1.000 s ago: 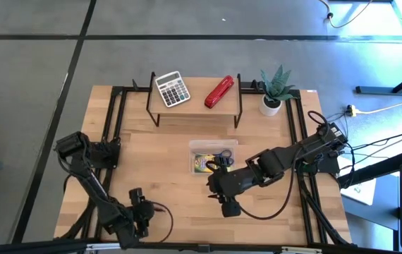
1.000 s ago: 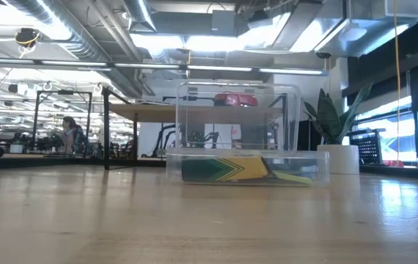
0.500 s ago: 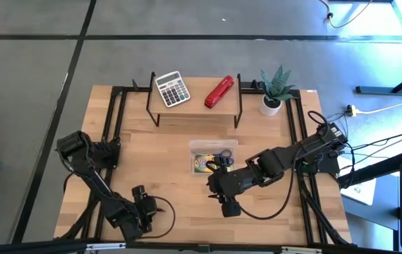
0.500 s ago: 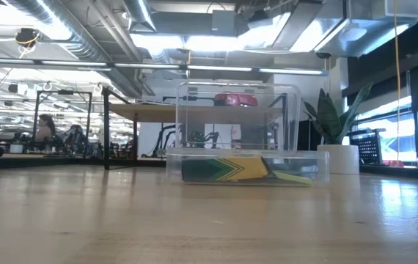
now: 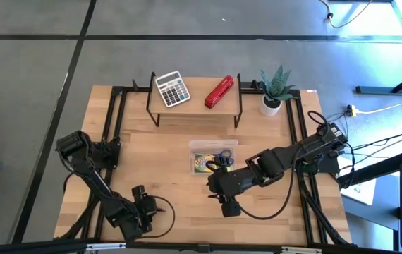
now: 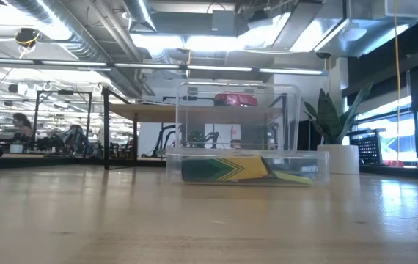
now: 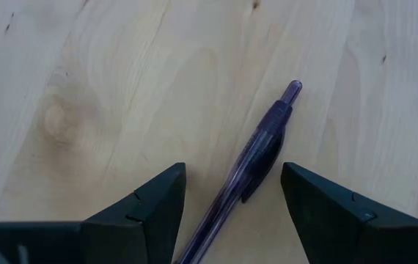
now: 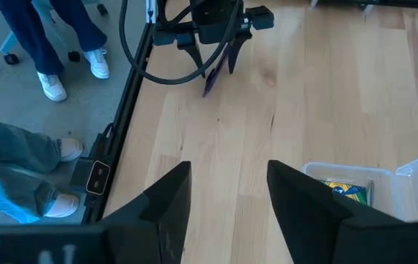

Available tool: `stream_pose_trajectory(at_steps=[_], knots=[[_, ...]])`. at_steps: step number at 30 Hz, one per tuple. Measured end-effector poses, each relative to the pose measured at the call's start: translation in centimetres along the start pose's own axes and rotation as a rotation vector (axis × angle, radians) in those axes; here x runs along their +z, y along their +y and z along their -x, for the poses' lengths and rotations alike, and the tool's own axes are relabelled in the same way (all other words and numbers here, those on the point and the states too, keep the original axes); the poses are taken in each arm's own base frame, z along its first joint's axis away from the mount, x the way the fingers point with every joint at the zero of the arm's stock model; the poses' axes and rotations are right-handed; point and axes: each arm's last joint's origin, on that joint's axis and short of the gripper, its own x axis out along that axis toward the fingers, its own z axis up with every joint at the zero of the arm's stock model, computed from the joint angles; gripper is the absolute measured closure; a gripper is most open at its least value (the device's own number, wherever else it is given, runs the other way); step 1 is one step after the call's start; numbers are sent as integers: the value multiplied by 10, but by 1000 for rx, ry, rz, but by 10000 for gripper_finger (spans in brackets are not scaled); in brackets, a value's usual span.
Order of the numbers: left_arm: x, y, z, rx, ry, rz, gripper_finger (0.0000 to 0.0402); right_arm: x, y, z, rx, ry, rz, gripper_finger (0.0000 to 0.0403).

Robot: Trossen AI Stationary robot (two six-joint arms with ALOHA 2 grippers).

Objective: Pack school essentials
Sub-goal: Put the purple pen into the transparent supply box

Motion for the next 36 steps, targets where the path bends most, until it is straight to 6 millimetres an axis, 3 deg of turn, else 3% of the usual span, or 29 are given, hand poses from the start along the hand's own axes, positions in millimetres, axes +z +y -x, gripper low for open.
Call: stream_pose_trajectory(at_steps=[19,36], knots=[[-1,-1,0,-2,3,-12,185,0,0,0,0,0,0,221],[-2,-1,-1,-4,6,-91,255,0,0,0,0,0,0,221]])
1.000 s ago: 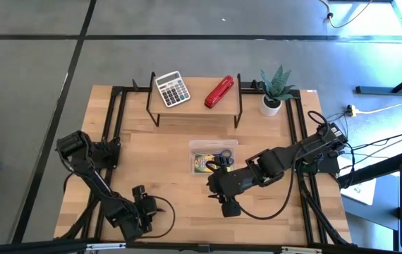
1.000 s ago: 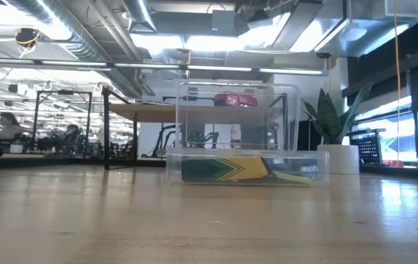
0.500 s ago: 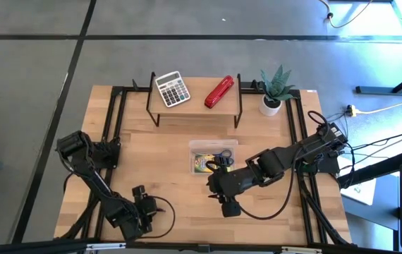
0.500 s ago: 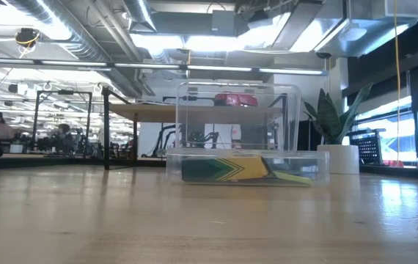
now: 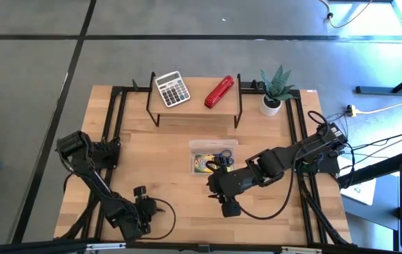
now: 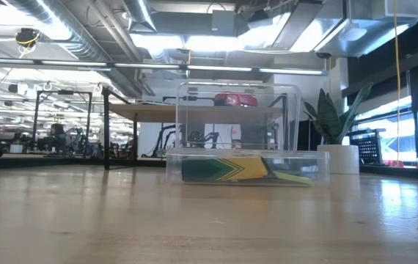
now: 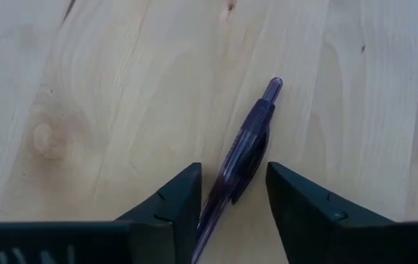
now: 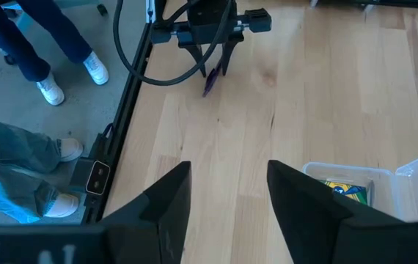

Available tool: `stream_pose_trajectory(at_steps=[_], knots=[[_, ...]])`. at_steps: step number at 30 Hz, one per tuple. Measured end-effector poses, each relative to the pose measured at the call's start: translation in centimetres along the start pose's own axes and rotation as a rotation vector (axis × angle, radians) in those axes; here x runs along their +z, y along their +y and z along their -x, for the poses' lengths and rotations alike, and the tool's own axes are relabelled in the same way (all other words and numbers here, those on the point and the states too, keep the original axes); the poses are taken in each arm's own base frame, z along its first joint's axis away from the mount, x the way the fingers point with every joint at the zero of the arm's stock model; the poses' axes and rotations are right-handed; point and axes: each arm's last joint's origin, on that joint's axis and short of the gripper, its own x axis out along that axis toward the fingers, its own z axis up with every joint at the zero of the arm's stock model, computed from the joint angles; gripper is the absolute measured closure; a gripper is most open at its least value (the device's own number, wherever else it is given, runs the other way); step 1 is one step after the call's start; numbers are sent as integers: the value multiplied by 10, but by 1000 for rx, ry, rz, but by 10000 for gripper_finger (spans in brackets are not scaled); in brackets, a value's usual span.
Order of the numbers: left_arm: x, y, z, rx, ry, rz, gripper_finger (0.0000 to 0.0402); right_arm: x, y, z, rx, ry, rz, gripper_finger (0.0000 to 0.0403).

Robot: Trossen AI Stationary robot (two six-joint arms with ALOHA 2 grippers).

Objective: Pack school essentials
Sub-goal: Put the purple pen into the transparent supply box

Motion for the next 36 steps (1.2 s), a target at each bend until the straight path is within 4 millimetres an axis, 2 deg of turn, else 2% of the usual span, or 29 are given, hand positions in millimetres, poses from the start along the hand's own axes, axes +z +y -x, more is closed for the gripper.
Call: stream_pose_trajectory(at_steps=[18,28,36], knots=[[0,1,0,10,0,-8,349,0,0,0,0,0,0,221],[1,0,0,-3,-5,1,357,0,0,0,-1,0,0,221],[8,-10,6,-46,-3,-25,358,0,0,0,0,-1,0,221]])
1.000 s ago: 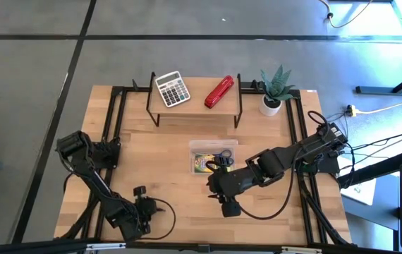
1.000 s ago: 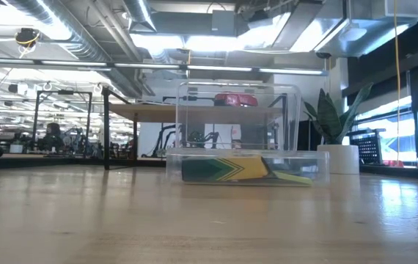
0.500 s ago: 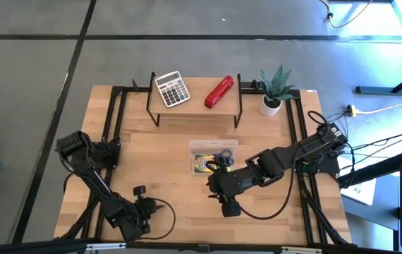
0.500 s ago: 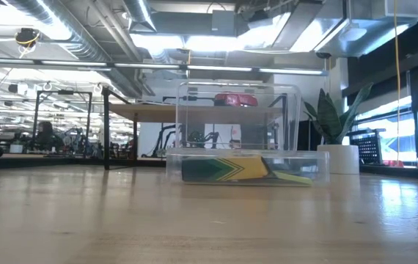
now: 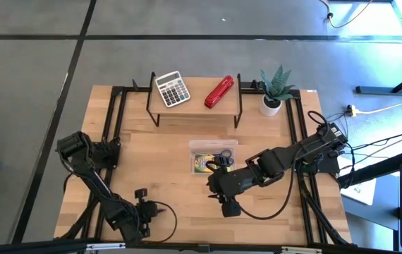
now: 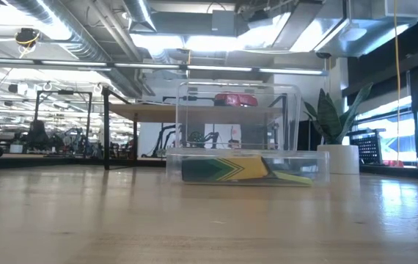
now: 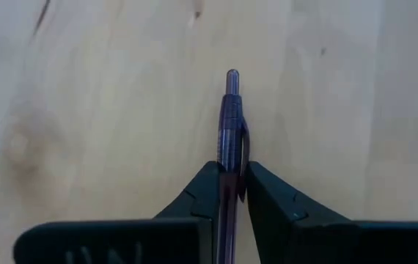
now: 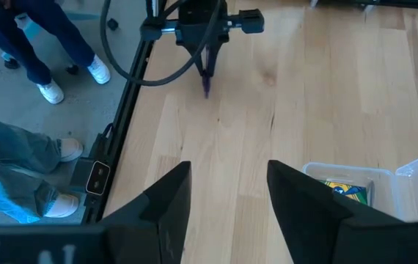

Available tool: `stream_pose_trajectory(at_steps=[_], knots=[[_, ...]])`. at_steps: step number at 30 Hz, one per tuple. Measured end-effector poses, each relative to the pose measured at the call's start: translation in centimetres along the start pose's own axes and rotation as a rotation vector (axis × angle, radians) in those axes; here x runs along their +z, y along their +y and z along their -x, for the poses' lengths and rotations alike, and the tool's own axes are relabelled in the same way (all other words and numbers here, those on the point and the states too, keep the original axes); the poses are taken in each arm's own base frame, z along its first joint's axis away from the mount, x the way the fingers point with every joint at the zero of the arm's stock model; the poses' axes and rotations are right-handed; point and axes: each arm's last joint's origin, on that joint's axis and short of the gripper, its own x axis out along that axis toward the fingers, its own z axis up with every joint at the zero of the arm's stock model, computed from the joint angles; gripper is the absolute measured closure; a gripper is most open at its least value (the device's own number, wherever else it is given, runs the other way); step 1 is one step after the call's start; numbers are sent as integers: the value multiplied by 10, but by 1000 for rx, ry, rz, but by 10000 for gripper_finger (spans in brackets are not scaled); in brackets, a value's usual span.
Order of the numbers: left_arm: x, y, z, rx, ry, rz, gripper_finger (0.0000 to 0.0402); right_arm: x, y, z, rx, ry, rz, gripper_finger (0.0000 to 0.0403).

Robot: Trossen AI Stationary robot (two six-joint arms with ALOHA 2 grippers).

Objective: Pack school essentials
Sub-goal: Put the purple pen into the transparent supply box

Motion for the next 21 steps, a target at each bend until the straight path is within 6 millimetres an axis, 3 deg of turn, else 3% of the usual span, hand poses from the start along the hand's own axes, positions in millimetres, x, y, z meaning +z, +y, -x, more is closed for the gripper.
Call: stream_pose_trajectory(at_steps=[6,14,21], knots=[[8,-4,3,-12,-17,22,358,0,0,1,1,-3,-1,221],[31,-7,4,-24,-46,61,358,2,-5,32,11,-50,-6,222],[60,-4,3,-23,-72,49,358,-7,-11,44,-75,13,5,222]])
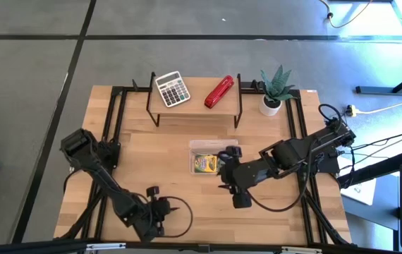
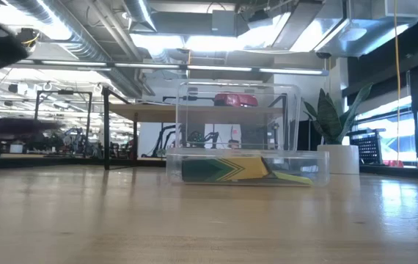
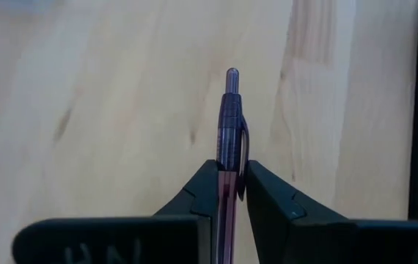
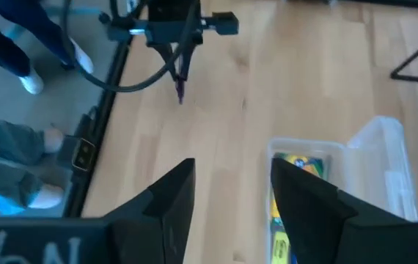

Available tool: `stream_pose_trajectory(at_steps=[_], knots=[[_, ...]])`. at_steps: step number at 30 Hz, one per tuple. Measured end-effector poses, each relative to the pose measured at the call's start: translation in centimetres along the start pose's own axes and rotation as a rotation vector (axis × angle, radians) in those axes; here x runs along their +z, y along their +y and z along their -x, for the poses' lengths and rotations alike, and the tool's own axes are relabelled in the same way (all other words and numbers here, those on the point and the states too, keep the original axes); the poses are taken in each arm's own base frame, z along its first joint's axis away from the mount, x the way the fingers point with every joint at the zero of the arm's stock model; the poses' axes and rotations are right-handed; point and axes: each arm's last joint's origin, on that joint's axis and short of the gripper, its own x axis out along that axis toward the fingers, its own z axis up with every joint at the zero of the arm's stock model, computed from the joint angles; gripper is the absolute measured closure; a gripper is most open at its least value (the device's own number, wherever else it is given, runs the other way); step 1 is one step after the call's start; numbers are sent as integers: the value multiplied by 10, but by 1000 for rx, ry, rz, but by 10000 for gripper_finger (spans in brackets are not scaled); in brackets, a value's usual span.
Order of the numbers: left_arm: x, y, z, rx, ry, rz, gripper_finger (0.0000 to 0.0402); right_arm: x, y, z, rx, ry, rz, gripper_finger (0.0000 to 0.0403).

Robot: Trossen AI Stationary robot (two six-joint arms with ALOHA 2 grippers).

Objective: Pack school essentials
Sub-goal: Put the purple pen into the transparent supply box

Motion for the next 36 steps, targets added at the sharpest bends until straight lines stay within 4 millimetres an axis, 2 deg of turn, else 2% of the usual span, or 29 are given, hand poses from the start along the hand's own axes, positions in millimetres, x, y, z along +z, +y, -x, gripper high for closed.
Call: stream_pose_trajectory(at_steps=[6,13,19,25,32,36], knots=[[34,11,7,-9,-47,-19,358,-1,-1,1,-3,11,3,222],[77,43,12,13,-95,-121,358,-3,-1,1,11,29,5,221],[108,74,-2,9,-86,-205,358,-3,-1,2,11,32,4,221],[137,100,-13,3,-148,-299,358,-3,-1,4,11,27,3,221],[163,133,-23,50,-218,-237,358,-3,-1,4,10,26,2,221],[172,143,-27,43,-252,-247,358,-2,-1,4,8,22,2,221]])
